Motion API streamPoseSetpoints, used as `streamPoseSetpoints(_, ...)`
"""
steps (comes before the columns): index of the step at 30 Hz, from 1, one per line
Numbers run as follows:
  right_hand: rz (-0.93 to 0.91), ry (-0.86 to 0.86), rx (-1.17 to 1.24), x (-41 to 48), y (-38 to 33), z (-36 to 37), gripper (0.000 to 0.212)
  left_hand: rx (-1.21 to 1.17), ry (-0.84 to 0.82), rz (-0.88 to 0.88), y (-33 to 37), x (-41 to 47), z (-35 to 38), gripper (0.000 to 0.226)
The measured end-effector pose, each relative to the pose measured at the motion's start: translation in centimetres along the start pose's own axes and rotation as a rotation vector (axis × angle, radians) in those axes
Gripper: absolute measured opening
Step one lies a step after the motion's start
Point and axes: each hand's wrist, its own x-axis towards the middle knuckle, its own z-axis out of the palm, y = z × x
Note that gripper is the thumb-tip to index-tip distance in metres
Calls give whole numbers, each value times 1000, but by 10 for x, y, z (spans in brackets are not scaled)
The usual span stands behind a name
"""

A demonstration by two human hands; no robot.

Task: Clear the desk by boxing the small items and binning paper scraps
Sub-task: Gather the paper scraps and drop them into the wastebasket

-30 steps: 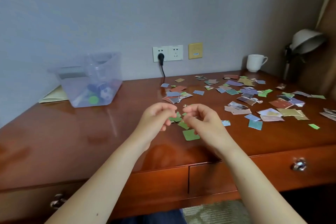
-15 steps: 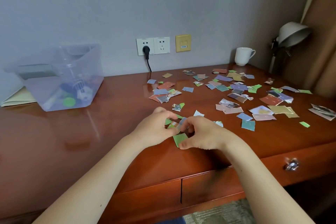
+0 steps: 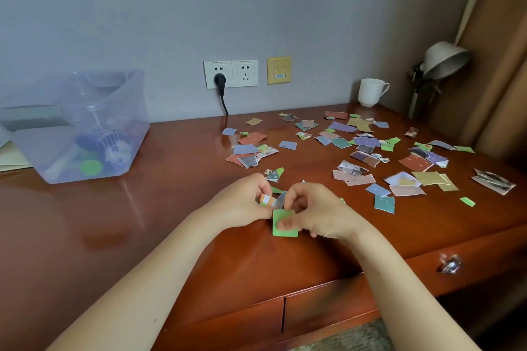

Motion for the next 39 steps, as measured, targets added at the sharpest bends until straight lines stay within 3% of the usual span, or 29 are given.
streamPoseSetpoints(5,63,149,619,8,-5,-7,19,-330,118,-39,1,4,-10,8)
streamPoseSetpoints(10,204,177,1156,20,-6,-5,19,-998,129,-253,5,6,-18,14)
streamPoseSetpoints(13,241,132,1258,26,-9,-6,21,-1311,156,-352,4,6,-15,19)
streamPoseSetpoints(15,220,127,1137,28,-11,-8,28,-1389,149,-412,3,4,-16,21)
streamPoseSetpoints(18,117,223,519,32,-12,-7,29,-1198,196,-425,4,2,-19,21)
streamPoseSetpoints(20,71,262,16,36,-12,-6,18,-778,279,-339,3,0,-18,28)
streamPoseSetpoints(22,157,186,-383,39,-10,-6,35,-263,333,-212,-1,-1,-12,27)
streamPoseSetpoints(23,219,130,-455,39,-11,-6,45,-56,324,-200,-2,-2,-10,30)
streamPoseSetpoints(25,269,52,-470,39,-14,-7,52,179,276,-247,-5,-4,-7,44)
streamPoseSetpoints(29,251,9,-473,39,-23,-10,37,332,259,-317,-5,-5,-7,58)
streamPoseSetpoints(39,183,35,-333,43,-25,-9,40,237,190,-292,-4,-2,-9,29)
